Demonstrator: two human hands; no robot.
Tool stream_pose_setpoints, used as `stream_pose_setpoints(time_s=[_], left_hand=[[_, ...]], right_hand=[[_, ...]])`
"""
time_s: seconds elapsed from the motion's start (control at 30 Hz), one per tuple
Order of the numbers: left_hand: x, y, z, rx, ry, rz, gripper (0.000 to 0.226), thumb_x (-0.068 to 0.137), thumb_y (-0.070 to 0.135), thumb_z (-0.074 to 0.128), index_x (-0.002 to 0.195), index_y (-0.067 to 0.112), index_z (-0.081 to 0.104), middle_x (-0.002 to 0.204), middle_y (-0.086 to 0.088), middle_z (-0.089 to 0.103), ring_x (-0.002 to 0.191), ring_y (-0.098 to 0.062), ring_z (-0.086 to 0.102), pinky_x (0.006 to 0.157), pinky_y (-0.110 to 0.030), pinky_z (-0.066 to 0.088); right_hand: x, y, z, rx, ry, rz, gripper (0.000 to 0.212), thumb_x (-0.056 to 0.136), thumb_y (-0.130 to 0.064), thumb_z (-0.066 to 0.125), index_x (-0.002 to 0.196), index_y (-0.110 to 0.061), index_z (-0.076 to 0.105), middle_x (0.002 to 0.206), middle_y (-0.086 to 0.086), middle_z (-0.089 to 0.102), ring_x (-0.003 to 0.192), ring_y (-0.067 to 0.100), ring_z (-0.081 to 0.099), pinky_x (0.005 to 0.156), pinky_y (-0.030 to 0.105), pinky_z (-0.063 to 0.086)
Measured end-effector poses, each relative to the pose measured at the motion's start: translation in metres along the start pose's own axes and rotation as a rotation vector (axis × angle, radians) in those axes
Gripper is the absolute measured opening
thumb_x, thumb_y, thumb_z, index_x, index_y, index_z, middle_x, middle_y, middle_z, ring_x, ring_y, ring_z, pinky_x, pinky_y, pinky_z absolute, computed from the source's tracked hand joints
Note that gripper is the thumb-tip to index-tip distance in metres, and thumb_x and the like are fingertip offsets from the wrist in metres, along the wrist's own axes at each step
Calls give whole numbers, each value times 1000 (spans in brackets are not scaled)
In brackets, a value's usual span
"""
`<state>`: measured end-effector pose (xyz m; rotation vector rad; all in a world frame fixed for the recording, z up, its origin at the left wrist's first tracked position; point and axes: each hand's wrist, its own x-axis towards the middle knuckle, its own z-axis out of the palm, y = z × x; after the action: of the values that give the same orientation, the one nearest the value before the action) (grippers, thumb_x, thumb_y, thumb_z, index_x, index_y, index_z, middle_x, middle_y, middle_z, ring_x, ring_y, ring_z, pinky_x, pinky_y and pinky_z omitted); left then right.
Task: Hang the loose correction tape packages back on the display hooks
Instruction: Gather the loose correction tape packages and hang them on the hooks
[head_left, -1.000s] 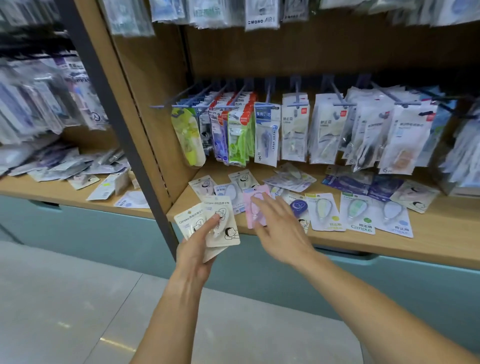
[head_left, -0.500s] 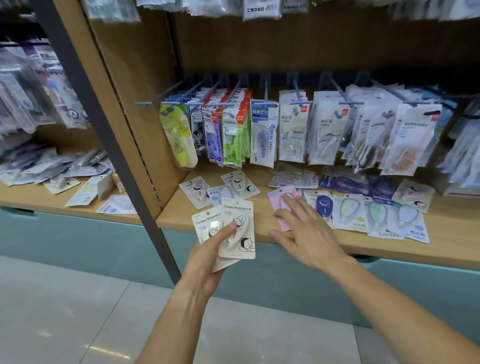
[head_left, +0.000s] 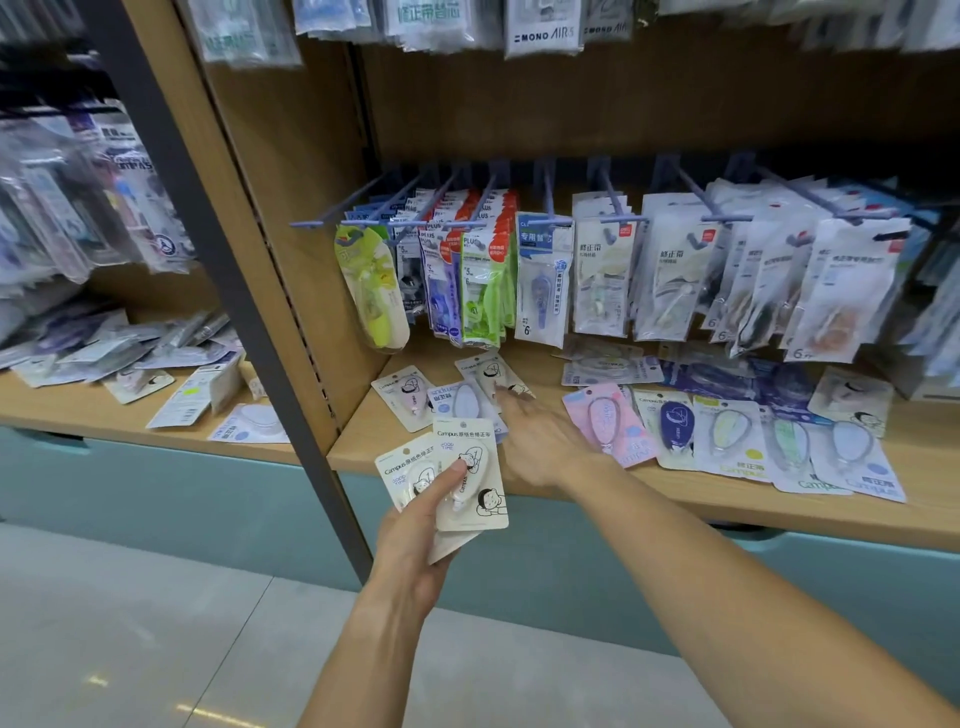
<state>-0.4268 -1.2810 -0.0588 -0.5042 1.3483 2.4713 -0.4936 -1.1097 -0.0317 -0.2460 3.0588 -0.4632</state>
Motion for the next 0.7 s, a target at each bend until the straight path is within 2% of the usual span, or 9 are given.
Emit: stream_pose_setpoints(time_s=[0.1,0.23,0.37,0.43,0.6,0.7], left_hand=[[0,1,3,16,-18,11,32,82,12,85,113,14,76,100,-6,82,75,-19,80,56,-29,63],[-2,0,9,33,-42,61,37,81,12,85,116,14,75,105,-7,82,82,-21,80,59,-30,62],[-5,-1,17,55,-99,49,48,74,16,87,120,15,75,110,-8,81,89,-23,80,65,-32,62],[-4,-2,17,76,-119,11,53,73,21,88,124,16,74,114,-8,80,92,-24,79,66,-31,62],[2,2,12,101,-106,9,49,76,20,88,123,16,74,111,-8,81,92,-24,77,69,-32,61],[0,2,14,125,-105,25,44,80,16,86,122,14,74,109,-8,81,89,-24,78,66,-32,61]], right_hand=[[-14,2,3,-4,43,70,63,100,-15,41,159,-6,22,162,16,35,148,29,32,116,39,32],[-32,11,11,-62,157,53,52,105,-29,44,151,-7,37,148,13,52,136,31,45,105,42,42],[-33,16,13,-8,190,22,39,100,-28,53,134,-10,55,131,10,61,128,29,48,97,40,45],[-33,16,15,52,169,8,35,100,-30,51,131,-13,57,129,8,60,126,27,49,94,40,46],[-54,25,22,37,231,-25,49,104,-30,46,148,-10,46,147,6,50,138,26,44,112,37,39],[-71,34,24,-18,270,-45,55,102,-38,52,147,-8,48,145,8,51,136,27,46,113,35,37]])
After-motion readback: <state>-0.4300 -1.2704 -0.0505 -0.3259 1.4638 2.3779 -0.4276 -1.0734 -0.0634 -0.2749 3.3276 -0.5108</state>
